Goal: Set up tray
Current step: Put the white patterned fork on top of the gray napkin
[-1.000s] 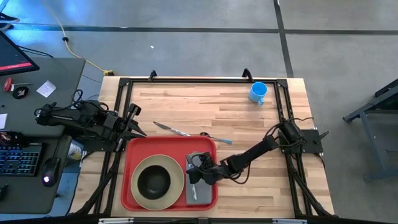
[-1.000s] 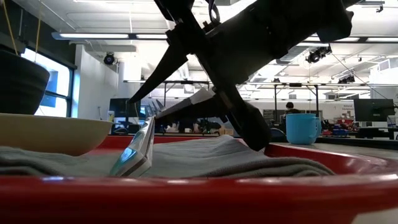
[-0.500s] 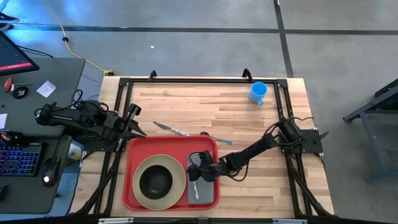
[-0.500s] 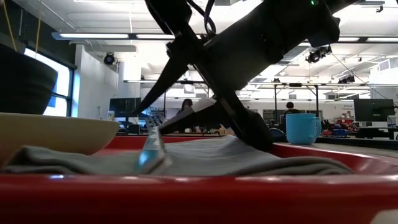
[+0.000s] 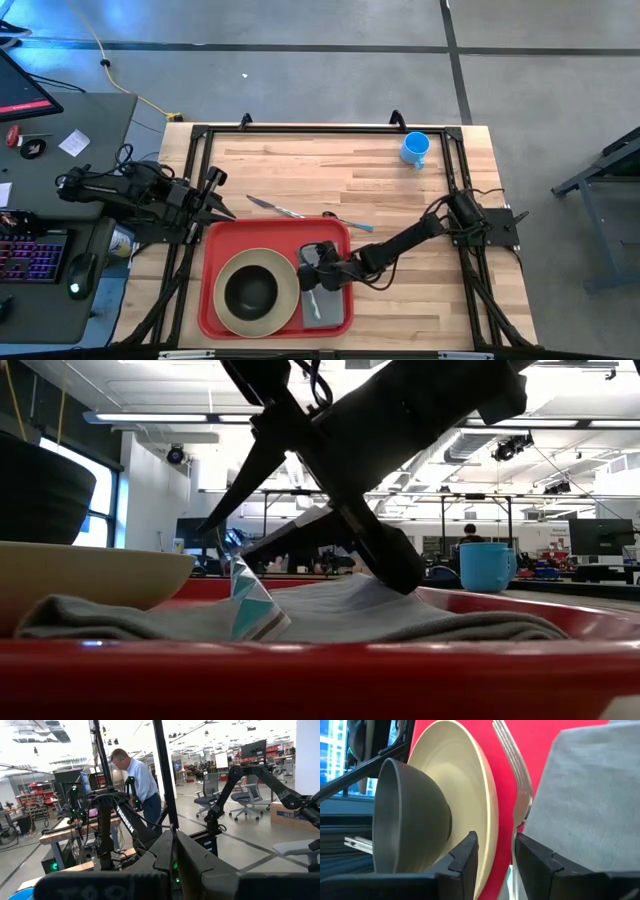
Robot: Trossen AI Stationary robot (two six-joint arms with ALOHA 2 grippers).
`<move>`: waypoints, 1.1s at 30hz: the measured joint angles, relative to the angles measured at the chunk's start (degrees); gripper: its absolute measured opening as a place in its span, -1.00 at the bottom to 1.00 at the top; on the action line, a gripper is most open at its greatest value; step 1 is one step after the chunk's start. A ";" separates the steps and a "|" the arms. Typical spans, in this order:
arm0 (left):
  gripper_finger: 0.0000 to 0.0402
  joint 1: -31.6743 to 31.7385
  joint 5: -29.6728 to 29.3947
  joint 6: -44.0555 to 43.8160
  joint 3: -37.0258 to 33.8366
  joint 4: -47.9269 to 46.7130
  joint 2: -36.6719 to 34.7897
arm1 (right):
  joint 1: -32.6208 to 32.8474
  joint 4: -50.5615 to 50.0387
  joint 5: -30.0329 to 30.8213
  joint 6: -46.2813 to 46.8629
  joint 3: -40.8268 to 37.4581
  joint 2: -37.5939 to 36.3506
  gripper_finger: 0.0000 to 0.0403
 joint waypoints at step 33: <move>-0.72 0.00 0.68 -0.39 0.00 0.01 0.04 | -1.11 -42.44 -1.41 -0.97 17.24 -1.11 -0.42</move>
